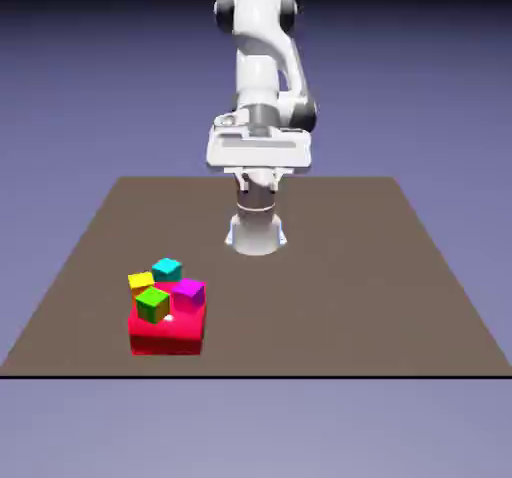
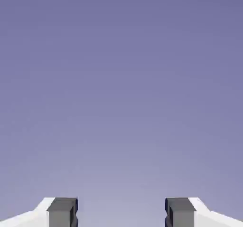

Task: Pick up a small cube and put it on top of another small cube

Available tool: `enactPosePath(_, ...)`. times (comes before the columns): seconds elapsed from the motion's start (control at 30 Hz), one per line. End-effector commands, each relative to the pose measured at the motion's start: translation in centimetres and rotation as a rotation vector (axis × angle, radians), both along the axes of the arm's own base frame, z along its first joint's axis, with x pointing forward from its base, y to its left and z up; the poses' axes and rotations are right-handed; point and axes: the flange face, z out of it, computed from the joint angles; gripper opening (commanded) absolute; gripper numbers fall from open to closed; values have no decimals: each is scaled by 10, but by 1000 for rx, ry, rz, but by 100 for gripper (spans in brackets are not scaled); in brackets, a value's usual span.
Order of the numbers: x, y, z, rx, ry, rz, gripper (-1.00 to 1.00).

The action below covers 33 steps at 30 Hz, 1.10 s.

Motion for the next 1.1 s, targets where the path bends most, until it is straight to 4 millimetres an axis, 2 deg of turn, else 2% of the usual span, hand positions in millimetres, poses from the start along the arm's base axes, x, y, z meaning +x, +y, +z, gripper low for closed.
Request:
enactPosePath(0.0,1,-4,-12,-30,42,21,0)
enactPosePath(0.13,-1,-23,-59,-148,214,108,0)
enactPosePath(0.3,-13,-48,-118,-287,434,227,0)
enactPosePath(0.43,-32,-70,-162,-392,613,330,0)
enactPosePath(0.6,-64,-99,-211,-514,840,468,0)
enactPosePath(0.77,-104,-130,-252,-627,1067,616,0)
enactPosePath(0.9,-140,-155,-276,-711,1249,741,0)
enactPosePath(0.97,-143,-157,-278,-719,1265,753,0)
enactPosePath(1.07,-145,-167,-295,-732,1266,743,0)
